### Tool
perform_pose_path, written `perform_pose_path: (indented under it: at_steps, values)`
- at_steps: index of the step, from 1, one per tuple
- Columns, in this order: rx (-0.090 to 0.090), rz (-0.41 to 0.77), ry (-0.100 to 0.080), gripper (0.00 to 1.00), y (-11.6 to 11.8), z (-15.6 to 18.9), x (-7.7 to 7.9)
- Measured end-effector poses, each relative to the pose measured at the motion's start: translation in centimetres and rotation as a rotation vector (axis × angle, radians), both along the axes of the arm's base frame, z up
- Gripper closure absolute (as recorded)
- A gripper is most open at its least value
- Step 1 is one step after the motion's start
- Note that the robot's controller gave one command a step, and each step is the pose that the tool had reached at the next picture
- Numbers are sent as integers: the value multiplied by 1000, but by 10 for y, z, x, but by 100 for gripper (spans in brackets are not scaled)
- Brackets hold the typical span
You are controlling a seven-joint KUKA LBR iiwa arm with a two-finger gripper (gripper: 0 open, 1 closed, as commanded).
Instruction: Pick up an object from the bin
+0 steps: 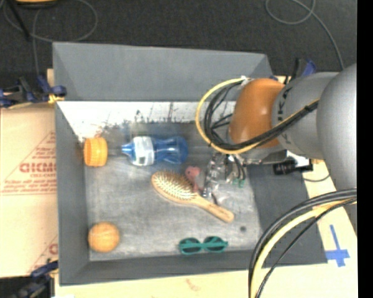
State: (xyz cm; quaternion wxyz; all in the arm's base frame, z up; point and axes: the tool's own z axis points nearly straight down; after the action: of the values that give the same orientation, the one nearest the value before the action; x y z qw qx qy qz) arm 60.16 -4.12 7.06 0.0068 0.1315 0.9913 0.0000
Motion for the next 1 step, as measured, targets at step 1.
perform_pose_path:
  at_steps: [1]
  values:
    - [0, -2, 1, 100, 0, 2, 0]
